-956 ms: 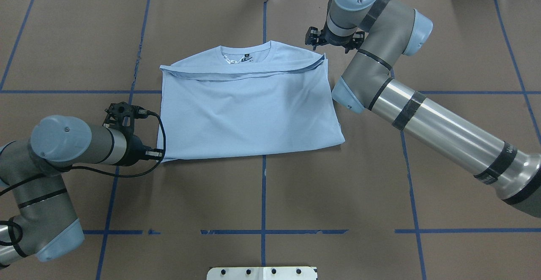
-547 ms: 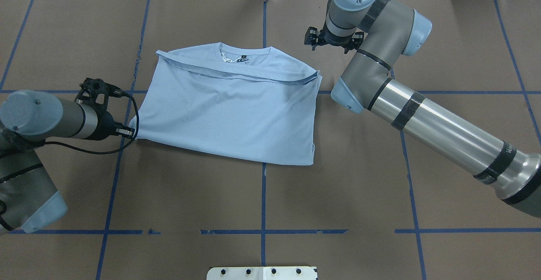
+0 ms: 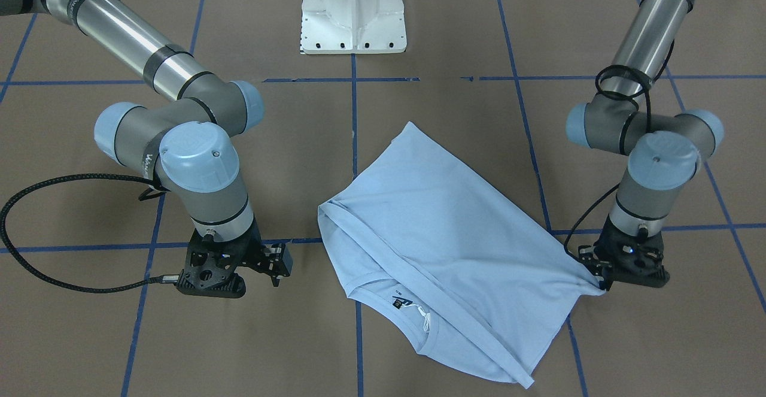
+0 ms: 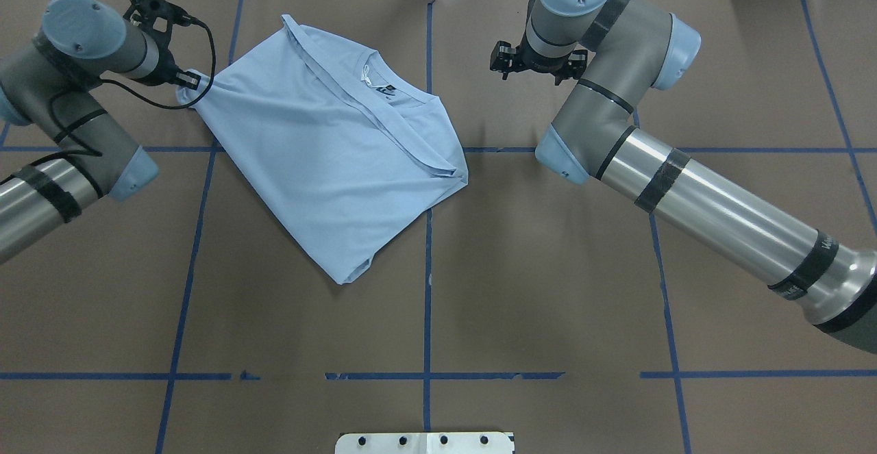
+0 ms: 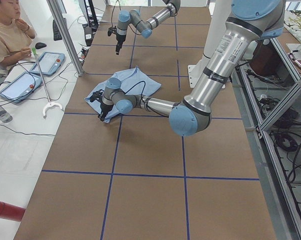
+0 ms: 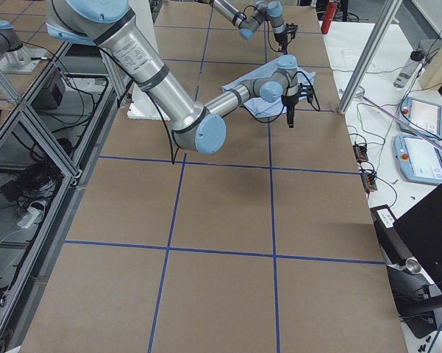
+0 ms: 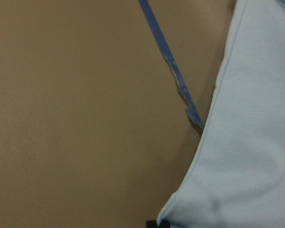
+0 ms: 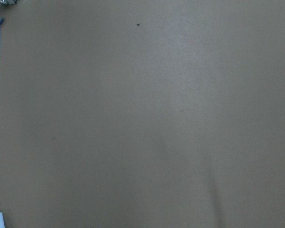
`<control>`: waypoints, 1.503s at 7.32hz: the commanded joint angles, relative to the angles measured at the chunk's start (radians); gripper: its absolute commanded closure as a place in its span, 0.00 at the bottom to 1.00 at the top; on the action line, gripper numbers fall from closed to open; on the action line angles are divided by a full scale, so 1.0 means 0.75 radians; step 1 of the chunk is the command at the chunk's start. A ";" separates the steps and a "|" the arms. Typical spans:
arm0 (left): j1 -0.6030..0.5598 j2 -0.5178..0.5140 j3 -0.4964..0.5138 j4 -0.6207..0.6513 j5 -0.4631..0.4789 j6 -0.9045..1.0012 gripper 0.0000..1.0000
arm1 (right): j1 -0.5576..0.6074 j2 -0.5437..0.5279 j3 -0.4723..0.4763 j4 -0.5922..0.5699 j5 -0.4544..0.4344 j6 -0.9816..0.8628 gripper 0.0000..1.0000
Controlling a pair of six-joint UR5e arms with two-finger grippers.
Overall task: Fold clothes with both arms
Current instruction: 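Drag the shirt side with the left gripper away from the robot, then reach the right gripper to the shirt collar and grasp it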
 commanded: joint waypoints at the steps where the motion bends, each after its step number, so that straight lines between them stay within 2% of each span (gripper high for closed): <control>1: -0.039 -0.108 0.174 -0.071 0.068 0.077 1.00 | -0.010 -0.007 0.010 0.003 -0.001 0.004 0.00; 2: -0.051 -0.070 0.093 -0.065 0.050 0.091 0.56 | -0.022 0.001 0.010 0.001 -0.003 0.006 0.00; 3: -0.058 -0.023 0.039 -0.071 -0.015 0.091 0.01 | -0.041 0.007 0.008 -0.001 -0.007 0.047 0.00; 4: -0.062 0.024 -0.036 -0.071 -0.054 0.091 0.00 | -0.079 0.030 0.006 0.001 -0.013 0.126 0.00; 5: -0.070 0.041 -0.084 -0.071 -0.121 0.089 0.00 | -0.126 0.058 0.004 0.001 -0.060 0.210 0.05; 6: -0.070 0.063 -0.116 -0.071 -0.153 0.079 0.00 | -0.175 0.111 -0.027 -0.001 -0.113 0.349 0.17; 7: -0.070 0.066 -0.125 -0.071 -0.155 0.075 0.00 | -0.214 0.183 -0.092 -0.002 -0.122 0.417 0.26; 8: -0.070 0.068 -0.125 -0.071 -0.157 0.075 0.00 | -0.263 0.222 -0.135 -0.004 -0.181 0.432 0.34; 9: -0.072 0.070 -0.141 -0.071 -0.193 0.071 0.00 | -0.306 0.243 -0.174 -0.004 -0.228 0.430 0.37; 11: -0.072 0.072 -0.147 -0.071 -0.212 0.071 0.00 | -0.329 0.241 -0.199 -0.008 -0.230 0.403 0.42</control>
